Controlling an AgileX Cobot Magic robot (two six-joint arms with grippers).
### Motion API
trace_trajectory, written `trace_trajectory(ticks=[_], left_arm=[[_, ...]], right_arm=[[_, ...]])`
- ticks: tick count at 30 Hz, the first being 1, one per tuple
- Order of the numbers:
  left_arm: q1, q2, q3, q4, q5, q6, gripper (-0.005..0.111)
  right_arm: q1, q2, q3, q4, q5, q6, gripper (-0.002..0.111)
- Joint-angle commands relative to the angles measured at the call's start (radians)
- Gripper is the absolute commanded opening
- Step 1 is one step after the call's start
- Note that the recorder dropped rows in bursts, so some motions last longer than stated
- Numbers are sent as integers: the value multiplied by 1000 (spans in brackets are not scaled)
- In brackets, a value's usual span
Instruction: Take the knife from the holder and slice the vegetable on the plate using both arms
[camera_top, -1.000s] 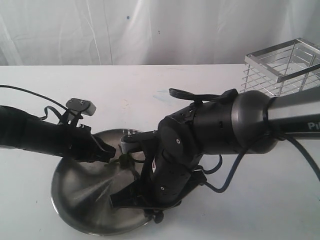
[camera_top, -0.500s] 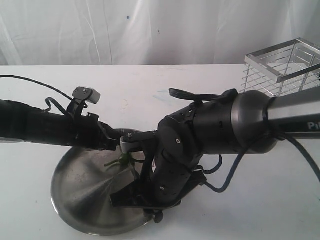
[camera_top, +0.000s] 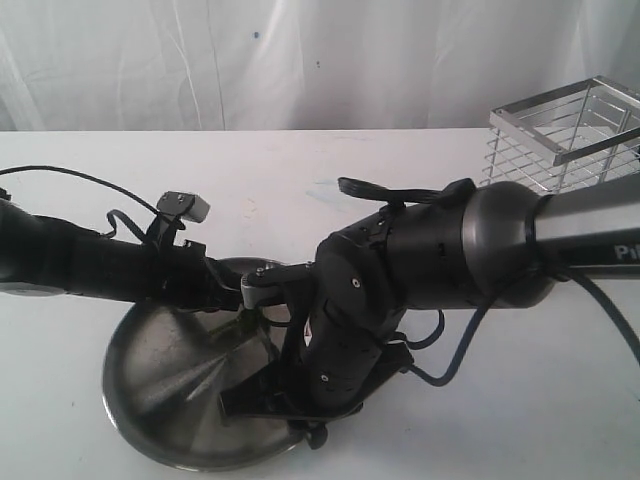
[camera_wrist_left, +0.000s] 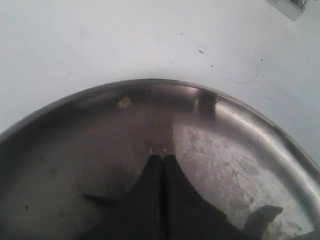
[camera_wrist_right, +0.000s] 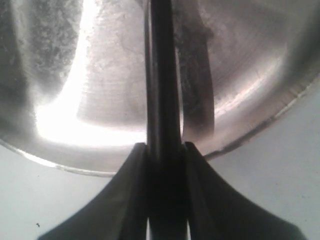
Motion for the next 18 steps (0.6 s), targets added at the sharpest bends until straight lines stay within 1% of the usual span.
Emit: trace_trajectory(ticks=[1,3,6,11,14,18], left_arm=[[-1,54,30,51,-86,-66,0],[-1,52,39,57,-113,-78,0],[1,52,60,60,-113,-91,0],[1,52,78,73,-106,-122,0],[1,52,78,88,-101,-148,0],[1,52,78,94,-46,-154,0]], right_arm=[[-5,-2,-2,-14,12,3,0],[-5,-2,-2,-86,42,7,0],[-5,-2,-2,-170,73,90,0],[-5,-4,-2,-184,71,101,0],[-5,-4,-2,-184,116,97,0],[-5,-4,-2,-184,174,75,0]])
